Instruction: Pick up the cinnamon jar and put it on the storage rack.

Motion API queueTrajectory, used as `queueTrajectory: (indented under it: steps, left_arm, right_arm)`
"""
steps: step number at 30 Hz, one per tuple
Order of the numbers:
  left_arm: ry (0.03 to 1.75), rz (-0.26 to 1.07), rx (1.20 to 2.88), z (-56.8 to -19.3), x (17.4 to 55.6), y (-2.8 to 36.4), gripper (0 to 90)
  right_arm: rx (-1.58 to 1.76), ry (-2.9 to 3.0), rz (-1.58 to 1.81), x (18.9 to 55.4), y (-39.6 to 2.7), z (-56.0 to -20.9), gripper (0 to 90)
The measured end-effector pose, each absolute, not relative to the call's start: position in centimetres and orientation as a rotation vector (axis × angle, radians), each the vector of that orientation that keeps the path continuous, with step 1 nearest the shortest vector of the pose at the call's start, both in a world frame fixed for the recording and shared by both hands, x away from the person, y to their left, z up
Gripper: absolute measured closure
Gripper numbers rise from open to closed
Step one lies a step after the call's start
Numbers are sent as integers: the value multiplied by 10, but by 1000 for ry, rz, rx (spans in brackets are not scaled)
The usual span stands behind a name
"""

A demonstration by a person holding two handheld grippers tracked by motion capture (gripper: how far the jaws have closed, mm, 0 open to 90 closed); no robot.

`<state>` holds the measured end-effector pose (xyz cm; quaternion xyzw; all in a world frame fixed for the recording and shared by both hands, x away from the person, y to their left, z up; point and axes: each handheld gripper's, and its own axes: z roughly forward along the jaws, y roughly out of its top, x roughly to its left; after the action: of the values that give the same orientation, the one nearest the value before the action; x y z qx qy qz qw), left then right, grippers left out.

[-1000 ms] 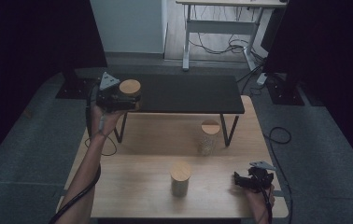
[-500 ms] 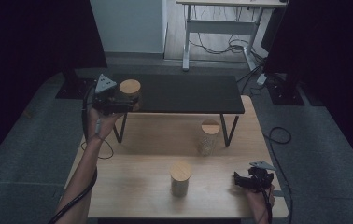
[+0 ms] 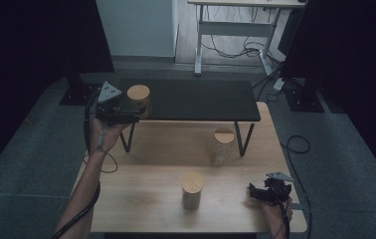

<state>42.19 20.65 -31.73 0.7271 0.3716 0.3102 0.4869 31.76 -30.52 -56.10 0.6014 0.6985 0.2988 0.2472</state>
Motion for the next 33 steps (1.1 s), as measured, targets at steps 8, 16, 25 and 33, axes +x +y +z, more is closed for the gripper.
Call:
queueTrajectory:
  steps: [8, 16, 25, 33]
  left_arm:
    - [902, 752, 1768, -320, 417, 211, 79]
    - [890, 753, 1776, -322, 410, 211, 79]
    - [870, 760, 1783, -323, 400, 211, 79]
    - [863, 759, 1789, -326, 392, 213, 79]
  right_arm:
    - [1640, 1904, 815, 318, -305, -561, 7]
    - [1640, 1905, 815, 318, -305, -561, 7]
    - [1640, 1904, 815, 318, -305, -561, 7]
    - [1640, 1905, 815, 318, -305, -561, 7]
